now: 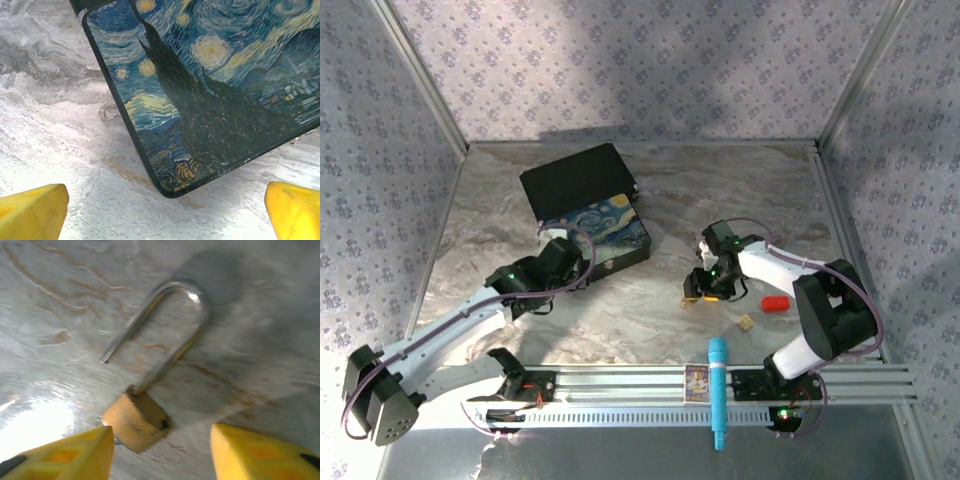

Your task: Unlock a padlock with a key

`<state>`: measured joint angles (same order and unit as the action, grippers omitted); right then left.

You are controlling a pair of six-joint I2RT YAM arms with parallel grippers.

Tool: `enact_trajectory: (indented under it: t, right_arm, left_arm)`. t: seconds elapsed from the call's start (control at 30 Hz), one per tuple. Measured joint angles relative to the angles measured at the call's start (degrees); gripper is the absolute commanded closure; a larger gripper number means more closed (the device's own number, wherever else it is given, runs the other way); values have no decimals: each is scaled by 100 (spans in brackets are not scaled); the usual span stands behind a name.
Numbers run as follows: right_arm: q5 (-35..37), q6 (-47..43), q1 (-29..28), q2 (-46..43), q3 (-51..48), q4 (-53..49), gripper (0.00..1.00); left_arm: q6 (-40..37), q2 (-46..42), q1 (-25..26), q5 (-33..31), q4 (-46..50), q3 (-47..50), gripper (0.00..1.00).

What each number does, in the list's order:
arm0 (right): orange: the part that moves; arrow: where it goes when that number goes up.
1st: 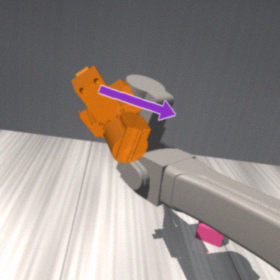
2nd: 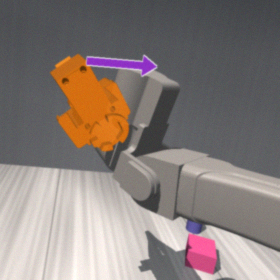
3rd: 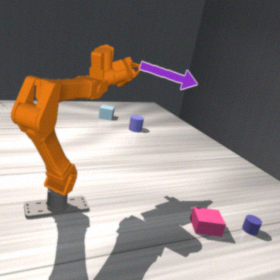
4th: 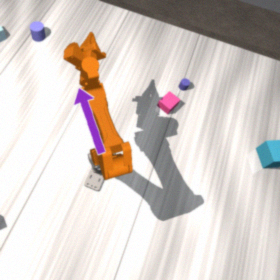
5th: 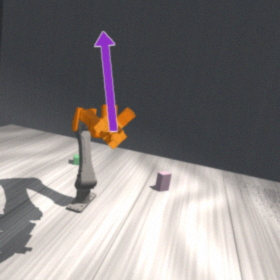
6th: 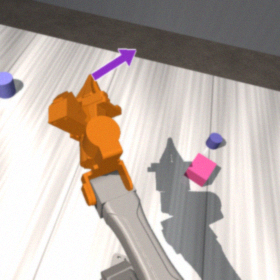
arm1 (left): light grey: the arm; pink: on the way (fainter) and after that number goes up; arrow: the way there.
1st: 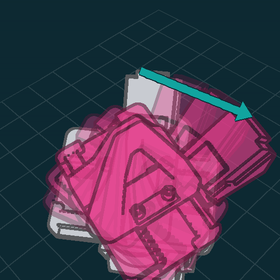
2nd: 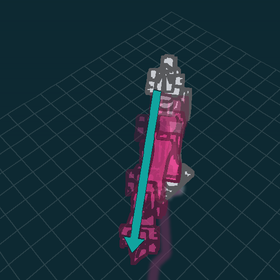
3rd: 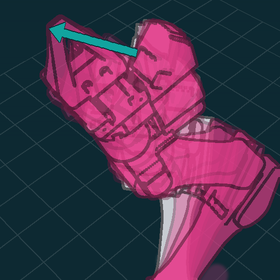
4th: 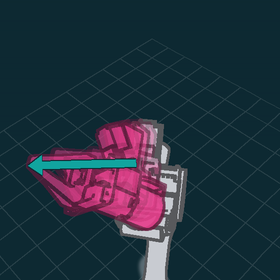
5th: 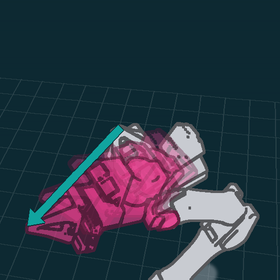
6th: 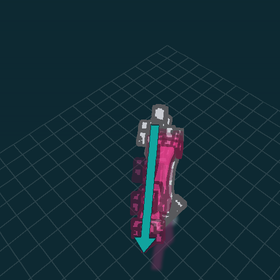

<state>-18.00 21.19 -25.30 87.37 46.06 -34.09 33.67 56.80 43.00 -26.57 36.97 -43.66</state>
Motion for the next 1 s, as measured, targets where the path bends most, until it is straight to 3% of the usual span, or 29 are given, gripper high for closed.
enact_trajectory:
  t: [0.13, 0.2, 0.4, 0.57, 0.77, 1.0]
  right_arm:
    - [693, -55, 7, -278, 234, -337, 30]
    - [1032, -87, 28, -566, 321, -365, 1]
    - [2437, -396, 304, -1853, 354, 118, 1]
    - [3029, -898, 977, -2135, 203, 1014, 2]
    - [3134, -1405, 2000, -1547, -555, 2583, 2]
    - [3084, -1729, 2551, -1097, -1858, 4769, 3]
  left_arm:
    - [-107, -179, -350, 44, -39, 0, 0]
    - [-153, -326, -625, -2, -70, 0, 0]
    - [-398, -870, -2114, -85, -713, 177, 0]
    - [-767, -857, -3091, -437, -2020, 1128, 0]
    - [-1075, -319, -3477, -1010, -3276, 1893, 0]
    - [-1808, 1051, -3617, -1027, -5169, 2142, 0]
